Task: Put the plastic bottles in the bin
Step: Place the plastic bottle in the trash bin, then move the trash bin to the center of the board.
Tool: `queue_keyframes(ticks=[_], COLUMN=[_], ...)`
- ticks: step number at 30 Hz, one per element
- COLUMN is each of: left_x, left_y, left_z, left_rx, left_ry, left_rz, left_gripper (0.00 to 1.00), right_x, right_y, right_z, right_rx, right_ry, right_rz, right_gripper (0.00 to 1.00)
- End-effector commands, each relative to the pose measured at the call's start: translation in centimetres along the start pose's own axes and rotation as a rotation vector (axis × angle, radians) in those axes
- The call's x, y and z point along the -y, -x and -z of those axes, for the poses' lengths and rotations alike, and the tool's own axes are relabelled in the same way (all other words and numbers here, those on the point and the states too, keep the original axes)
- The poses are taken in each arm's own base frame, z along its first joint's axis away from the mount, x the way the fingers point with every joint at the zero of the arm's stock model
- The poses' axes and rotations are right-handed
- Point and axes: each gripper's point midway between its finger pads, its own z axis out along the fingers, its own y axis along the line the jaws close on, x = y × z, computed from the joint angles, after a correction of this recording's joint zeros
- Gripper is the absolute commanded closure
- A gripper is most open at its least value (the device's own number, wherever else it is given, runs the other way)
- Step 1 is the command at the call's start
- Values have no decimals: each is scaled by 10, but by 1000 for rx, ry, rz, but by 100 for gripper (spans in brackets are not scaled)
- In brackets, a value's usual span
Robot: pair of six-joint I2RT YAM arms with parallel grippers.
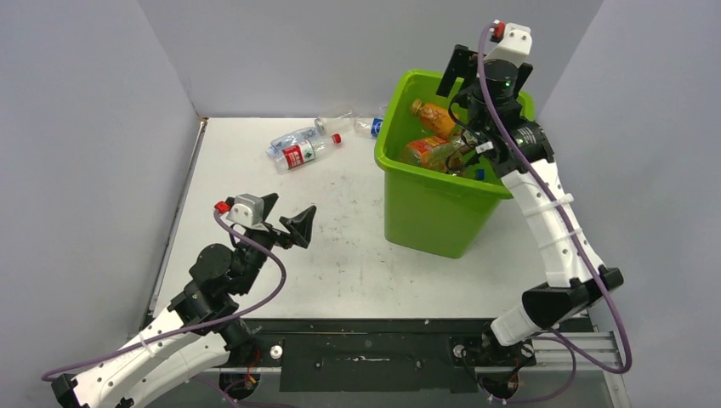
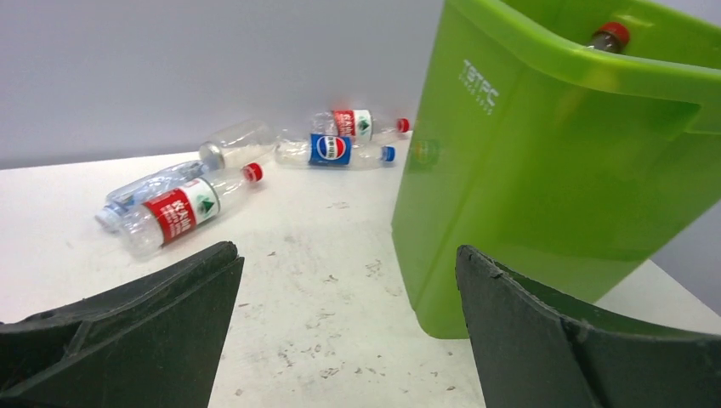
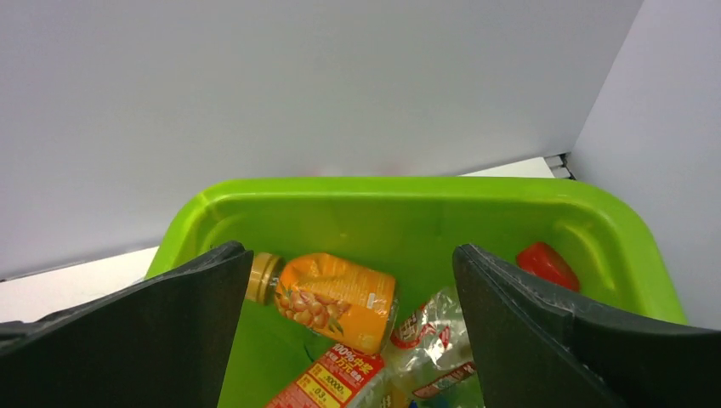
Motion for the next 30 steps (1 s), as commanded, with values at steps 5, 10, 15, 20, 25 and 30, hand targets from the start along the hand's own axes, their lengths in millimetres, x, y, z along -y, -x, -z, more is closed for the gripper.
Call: queue_keyframes(ticks=[5, 10, 15, 20, 25, 30], left_x=[-26, -30, -30, -27, -25, -24], left_y=[18, 8, -1, -5, -10, -10], left_z=[-4, -10, -14, -16, -17, -17], left_rx=[26, -12, -49, -63, -84, -89], left_ry=[146, 168, 168, 157, 147, 143], left_rz=[34, 23, 0, -5, -10, -11], left_gripper=[4, 4, 4, 4, 4, 4], right_x=[82, 113, 129, 141, 149, 151], right_y=[62, 22, 2, -16, -47, -70], right_z=[102, 111, 108, 100, 78, 62], right_rx=[174, 80, 27, -18, -103, -166], right_ry=[-169, -287, -342, -366, -358, -311], right_rz=[-93, -19, 5, 17, -43, -114], right_gripper=[10, 10, 10, 10, 9, 0])
